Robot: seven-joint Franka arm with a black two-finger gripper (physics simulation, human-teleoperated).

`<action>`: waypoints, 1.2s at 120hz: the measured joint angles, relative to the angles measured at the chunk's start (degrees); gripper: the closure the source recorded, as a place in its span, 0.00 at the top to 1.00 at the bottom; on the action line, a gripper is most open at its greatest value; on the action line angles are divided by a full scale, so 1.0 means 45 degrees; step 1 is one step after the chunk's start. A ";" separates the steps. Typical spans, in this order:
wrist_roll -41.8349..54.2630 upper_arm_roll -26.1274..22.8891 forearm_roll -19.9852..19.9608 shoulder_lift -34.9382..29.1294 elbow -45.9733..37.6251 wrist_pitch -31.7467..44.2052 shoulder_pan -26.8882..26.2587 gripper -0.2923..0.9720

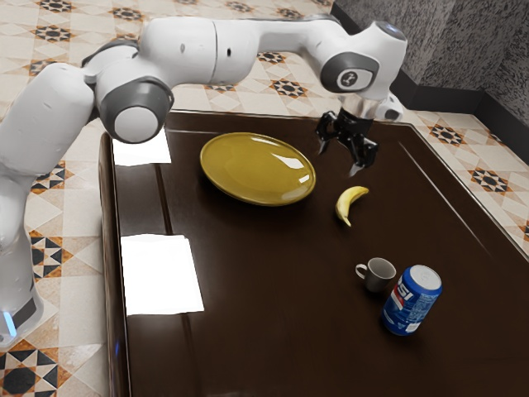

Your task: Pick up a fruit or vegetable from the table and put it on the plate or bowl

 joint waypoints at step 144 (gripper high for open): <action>-0.3278 -0.0197 0.0385 0.4331 0.3939 -0.0277 0.0113 0.77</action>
